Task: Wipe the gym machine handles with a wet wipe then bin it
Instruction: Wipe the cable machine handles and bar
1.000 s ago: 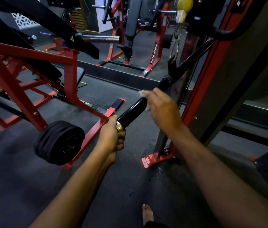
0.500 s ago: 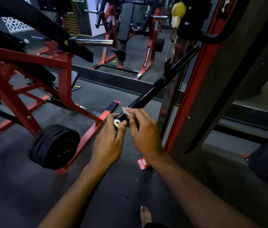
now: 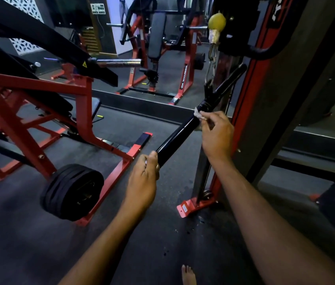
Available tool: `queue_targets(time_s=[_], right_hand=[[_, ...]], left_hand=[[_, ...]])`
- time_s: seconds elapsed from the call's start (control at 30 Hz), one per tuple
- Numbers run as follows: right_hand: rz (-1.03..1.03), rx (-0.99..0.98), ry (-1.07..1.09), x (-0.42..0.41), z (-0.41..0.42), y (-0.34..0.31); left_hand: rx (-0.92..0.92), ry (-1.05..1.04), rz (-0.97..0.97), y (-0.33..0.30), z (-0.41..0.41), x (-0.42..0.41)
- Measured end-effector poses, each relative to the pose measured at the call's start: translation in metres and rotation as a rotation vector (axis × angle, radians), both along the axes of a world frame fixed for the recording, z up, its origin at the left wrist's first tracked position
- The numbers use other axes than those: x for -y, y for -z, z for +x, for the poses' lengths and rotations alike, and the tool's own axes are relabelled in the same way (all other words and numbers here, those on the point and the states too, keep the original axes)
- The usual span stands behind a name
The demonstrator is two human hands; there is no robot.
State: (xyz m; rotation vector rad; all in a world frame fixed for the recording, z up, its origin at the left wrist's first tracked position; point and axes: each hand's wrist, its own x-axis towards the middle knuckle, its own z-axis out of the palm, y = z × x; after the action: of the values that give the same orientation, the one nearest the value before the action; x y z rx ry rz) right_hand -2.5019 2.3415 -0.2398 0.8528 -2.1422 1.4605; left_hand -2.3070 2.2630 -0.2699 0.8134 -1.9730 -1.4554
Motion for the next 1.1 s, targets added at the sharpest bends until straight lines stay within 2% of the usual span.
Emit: queue_targets(time_s=[0.2, 0.4, 0.53, 0.6, 0.67, 0.73, 0.8, 0.9, 1.1], right_hand=[[0.056, -0.02, -0.12, -0.002, 0.064, 0.02], [0.102, -0.142, -0.241, -0.008, 0.112, 0.03], [0.206, -0.179, -0.447, -0.013, 0.122, 0.024], [0.209, -0.201, -0.39, -0.016, 0.096, 0.002], [0.247, -0.23, -0.19, -0.015, 0.051, -0.023], [0.361, -0.235, -0.059, -0.005, 0.007, -0.043], [0.525, -0.276, -0.039, 0.008, -0.013, -0.048], [0.599, -0.303, -0.087, 0.018, 0.004, -0.042], [0.525, -0.364, -0.206, 0.018, 0.091, -0.01]], left_hand=[[-0.017, -0.009, 0.11, -0.002, -0.003, 0.001], [-0.056, -0.049, 0.146, 0.0, -0.005, -0.001], [-0.098, -0.082, 0.166, -0.004, -0.006, 0.003], [-0.083, -0.074, 0.181, -0.004, -0.006, 0.005], [-0.076, -0.062, 0.21, -0.006, -0.005, 0.006], [-0.059, -0.049, 0.227, -0.007, -0.005, 0.006], [-0.061, -0.035, 0.25, -0.006, -0.006, 0.005], [-0.072, -0.059, 0.271, -0.008, -0.006, 0.004], [-0.083, -0.09, 0.319, -0.012, -0.009, 0.004]])
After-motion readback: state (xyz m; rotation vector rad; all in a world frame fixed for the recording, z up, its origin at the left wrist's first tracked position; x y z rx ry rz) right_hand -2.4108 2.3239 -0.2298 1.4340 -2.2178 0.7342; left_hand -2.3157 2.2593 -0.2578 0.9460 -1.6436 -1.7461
